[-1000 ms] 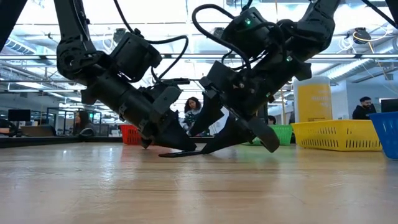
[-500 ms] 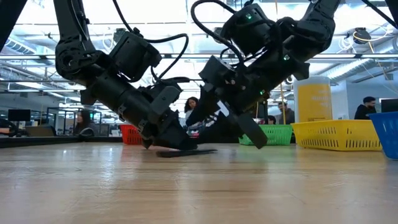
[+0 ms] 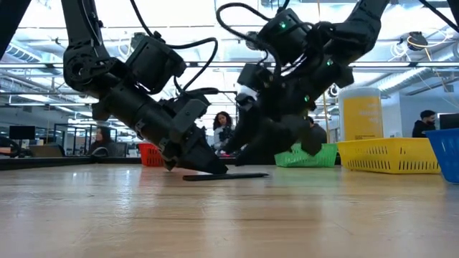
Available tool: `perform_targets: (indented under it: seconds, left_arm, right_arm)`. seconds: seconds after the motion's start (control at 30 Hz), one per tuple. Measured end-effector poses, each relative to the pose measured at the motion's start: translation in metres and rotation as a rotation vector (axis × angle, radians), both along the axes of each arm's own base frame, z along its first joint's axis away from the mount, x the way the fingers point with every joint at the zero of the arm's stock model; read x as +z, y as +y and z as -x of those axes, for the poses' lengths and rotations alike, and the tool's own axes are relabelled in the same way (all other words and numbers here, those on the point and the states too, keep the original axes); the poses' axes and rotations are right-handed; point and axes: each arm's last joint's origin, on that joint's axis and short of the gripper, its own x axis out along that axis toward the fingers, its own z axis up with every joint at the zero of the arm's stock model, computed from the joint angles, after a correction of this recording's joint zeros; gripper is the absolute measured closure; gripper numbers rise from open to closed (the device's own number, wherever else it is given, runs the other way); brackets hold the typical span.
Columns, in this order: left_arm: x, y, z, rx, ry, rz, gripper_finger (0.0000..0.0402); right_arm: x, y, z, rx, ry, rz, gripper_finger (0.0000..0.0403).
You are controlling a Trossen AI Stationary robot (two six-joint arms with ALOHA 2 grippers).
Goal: Pick & Place Travel size toiletries
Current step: Put the black comb into the blue bin
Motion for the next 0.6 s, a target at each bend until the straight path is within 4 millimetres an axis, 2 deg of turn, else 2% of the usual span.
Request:
perform_targets:
  seconds: [0.17, 0.33, 0.43, 0.6]
  left_arm:
    - [0.006, -0.001, 0.003, -0.016, 0.028, 0.0, 0.0401]
    - [0.015, -0.005, 0.011, -0.04, 0.103, 0.001, 0.04]
    - [0.018, -0.011, 0.014, -0.091, 0.127, 0.039, 0.04]
    - [0.015, -0.027, 0.013, -0.136, 0.119, 0.128, 0.04]
  right_arm:
    - [0.001, 0.004, 0.008, 0.043, 0.087, -0.152, 0.021]
    - [-0.005, 0.009, 0.016, 0.172, 0.211, -0.325, 0.0221]
    - [-0.006, 0.006, 0.016, 0.147, 0.209, -0.305, 0.0232]
    - [-0.003, -0.02, 0.01, 0.027, 0.134, -0.153, 0.0246]
